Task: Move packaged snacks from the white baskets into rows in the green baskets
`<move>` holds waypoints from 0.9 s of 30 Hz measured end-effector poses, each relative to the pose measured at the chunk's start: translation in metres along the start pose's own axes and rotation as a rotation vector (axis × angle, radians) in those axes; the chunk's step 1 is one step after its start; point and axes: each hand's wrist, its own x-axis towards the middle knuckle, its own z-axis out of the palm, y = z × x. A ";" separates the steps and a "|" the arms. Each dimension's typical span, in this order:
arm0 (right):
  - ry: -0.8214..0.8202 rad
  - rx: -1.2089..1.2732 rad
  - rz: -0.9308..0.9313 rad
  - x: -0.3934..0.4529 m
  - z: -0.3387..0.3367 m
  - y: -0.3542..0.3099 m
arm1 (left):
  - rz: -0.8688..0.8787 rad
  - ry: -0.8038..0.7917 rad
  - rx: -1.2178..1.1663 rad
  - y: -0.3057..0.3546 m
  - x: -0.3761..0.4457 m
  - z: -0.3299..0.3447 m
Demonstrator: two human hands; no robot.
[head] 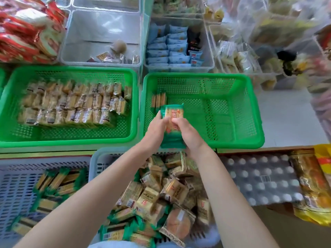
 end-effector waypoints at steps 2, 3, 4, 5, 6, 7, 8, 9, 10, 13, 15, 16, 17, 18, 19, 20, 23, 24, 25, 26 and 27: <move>0.160 -0.117 0.001 0.036 -0.008 -0.007 | 0.072 0.102 0.415 -0.023 0.021 -0.012; 0.257 -0.186 0.022 0.057 -0.014 -0.009 | 0.116 0.143 0.683 -0.042 0.031 -0.018; 0.352 -0.249 0.042 0.075 -0.021 -0.012 | 0.137 0.157 0.888 -0.058 0.034 -0.023; 0.431 -0.323 0.054 0.094 -0.027 -0.014 | 0.134 0.159 1.042 -0.075 0.036 -0.028; 0.492 -0.410 0.053 0.112 -0.031 -0.017 | 0.137 0.169 1.151 -0.087 0.036 -0.028; 0.542 -0.500 0.046 0.127 -0.031 -0.019 | 0.150 0.185 1.229 -0.096 0.036 -0.027; 0.582 -0.582 0.039 0.141 -0.030 -0.022 | 0.173 0.210 1.261 -0.101 0.038 -0.024; 0.613 -0.654 0.028 0.152 -0.027 -0.023 | 0.186 0.223 1.282 -0.103 0.039 -0.023; 0.629 -0.727 0.009 0.162 -0.023 -0.024 | 0.184 0.227 1.301 -0.102 0.040 -0.022; 0.548 -0.891 -0.021 0.179 -0.006 -0.021 | 0.190 0.254 1.333 -0.104 0.041 -0.022; 0.511 -0.924 0.019 0.184 -0.004 -0.012 | 0.198 0.250 1.337 -0.104 0.040 -0.022; 0.512 -0.913 0.046 0.183 -0.006 -0.008 | 0.200 0.253 1.331 -0.104 0.040 -0.022; 0.514 -0.894 0.078 0.181 -0.008 -0.004 | 0.204 0.260 1.328 -0.105 0.041 -0.021; 0.506 -0.884 0.108 0.178 -0.011 -0.002 | 0.207 0.269 1.326 -0.104 0.041 -0.022; 0.483 -0.877 0.137 0.176 -0.012 0.000 | 0.210 0.277 1.326 -0.104 0.041 -0.022; 0.454 -0.868 0.156 0.175 -0.013 0.000 | 0.213 0.283 1.320 -0.103 0.041 -0.022; 0.423 -0.766 0.178 0.179 -0.011 -0.003 | 0.214 0.280 1.322 -0.103 0.040 -0.022; 0.430 -0.727 0.180 0.182 -0.010 -0.005 | 0.210 0.276 1.324 -0.103 0.040 -0.022; 0.439 -0.704 0.182 0.184 -0.010 -0.007 | 0.205 0.270 1.330 -0.102 0.040 -0.022; 0.444 -0.702 0.188 0.186 -0.010 -0.007 | 0.197 0.262 1.334 -0.101 0.040 -0.021; 0.448 -0.709 0.190 0.187 -0.010 -0.007 | 0.189 0.254 1.341 -0.100 0.040 -0.021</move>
